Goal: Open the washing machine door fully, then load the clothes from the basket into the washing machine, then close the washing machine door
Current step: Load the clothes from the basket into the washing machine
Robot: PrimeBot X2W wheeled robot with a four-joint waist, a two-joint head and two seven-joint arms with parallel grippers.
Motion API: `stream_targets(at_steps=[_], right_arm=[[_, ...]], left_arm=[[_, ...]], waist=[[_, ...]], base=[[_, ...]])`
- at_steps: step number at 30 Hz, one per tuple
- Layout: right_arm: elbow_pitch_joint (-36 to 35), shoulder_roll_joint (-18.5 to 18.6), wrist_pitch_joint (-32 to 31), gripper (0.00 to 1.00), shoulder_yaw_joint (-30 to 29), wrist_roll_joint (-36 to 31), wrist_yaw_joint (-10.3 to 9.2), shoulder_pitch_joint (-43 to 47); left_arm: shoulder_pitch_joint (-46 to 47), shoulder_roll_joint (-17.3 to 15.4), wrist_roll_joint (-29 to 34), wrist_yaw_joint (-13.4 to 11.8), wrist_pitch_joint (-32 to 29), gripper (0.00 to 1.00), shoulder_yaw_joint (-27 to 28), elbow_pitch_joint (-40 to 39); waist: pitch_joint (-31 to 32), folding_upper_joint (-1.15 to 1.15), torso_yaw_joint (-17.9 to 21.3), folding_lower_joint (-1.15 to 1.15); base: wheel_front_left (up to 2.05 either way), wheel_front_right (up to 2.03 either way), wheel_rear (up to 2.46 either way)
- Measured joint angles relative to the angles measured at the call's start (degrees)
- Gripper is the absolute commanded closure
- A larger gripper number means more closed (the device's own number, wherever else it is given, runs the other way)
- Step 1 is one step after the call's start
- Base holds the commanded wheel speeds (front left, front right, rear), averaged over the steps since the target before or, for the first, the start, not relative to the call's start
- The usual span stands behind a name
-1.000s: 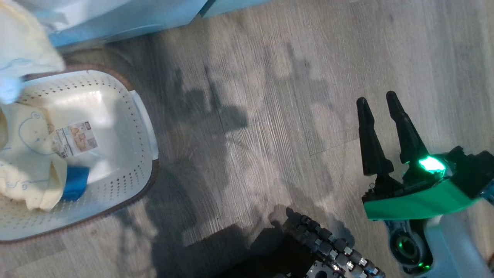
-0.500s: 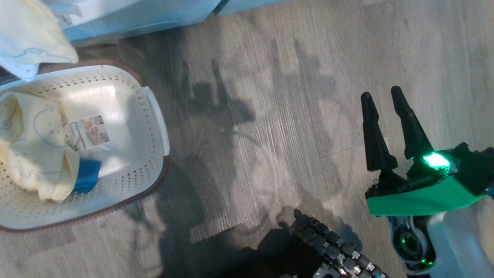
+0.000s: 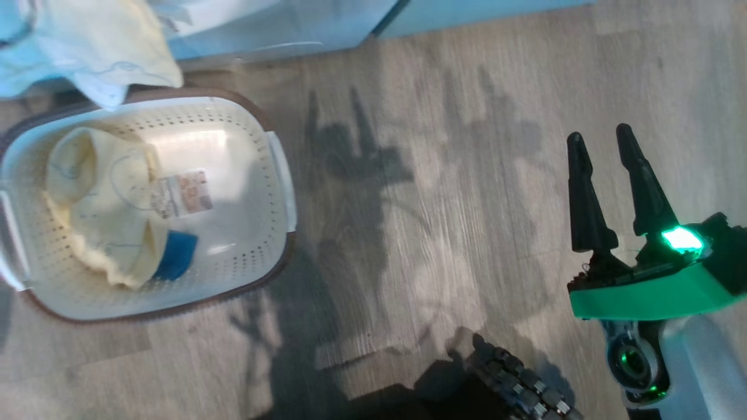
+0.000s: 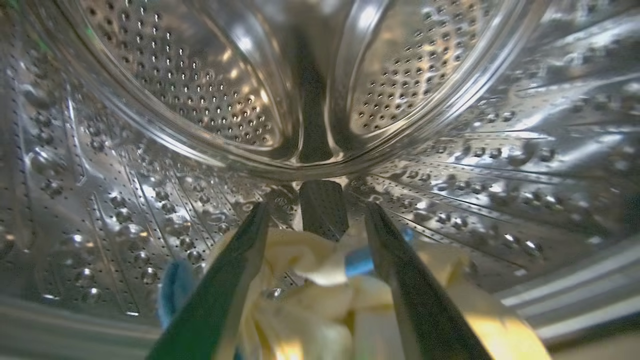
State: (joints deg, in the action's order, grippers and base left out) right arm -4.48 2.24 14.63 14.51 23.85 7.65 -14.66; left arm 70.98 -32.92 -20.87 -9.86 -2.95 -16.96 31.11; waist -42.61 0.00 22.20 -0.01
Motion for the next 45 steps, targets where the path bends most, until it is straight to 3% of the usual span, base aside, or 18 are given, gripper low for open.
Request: stream_targets(at_steps=[7, 25, 32, 45], right_arm=[[0.1, 0.0, 0.0, 0.0, -1.3, -2.9, 0.0, 0.4], [0.8, 0.0, 0.0, 0.0, -5.9, -10.4, 0.0, 5.2], [1.6, 0.0, 0.0, 0.0, -7.5, -12.7, 0.0, 6.6], [2.4, 0.0, 0.0, 0.0, -8.9, -14.0, 0.0, 11.7]], left_arm=[[-10.2, 2.0, -1.7, -2.5, 2.7, 0.0, -0.1, -9.2], [-42.3, 4.8, -2.4, -11.8, 7.8, 0.0, -2.9, -36.5], [-52.3, 6.1, -2.5, -14.0, 9.3, 0.0, -4.1, -40.1], [-61.7, 8.8, -5.4, -14.2, 13.2, 0.0, -5.4, -39.5]], waist=[[2.9, 0.0, -3.3, 0.0], [12.0, 0.0, -11.5, 0.0], [15.7, 0.0, -13.9, 0.0], [23.5, 0.0, -16.7, 0.0]], base=[[0.0, 0.0, 0.0], [0.0, 0.0, 0.0], [0.0, 0.0, 0.0], [0.0, 0.0, 0.0]])
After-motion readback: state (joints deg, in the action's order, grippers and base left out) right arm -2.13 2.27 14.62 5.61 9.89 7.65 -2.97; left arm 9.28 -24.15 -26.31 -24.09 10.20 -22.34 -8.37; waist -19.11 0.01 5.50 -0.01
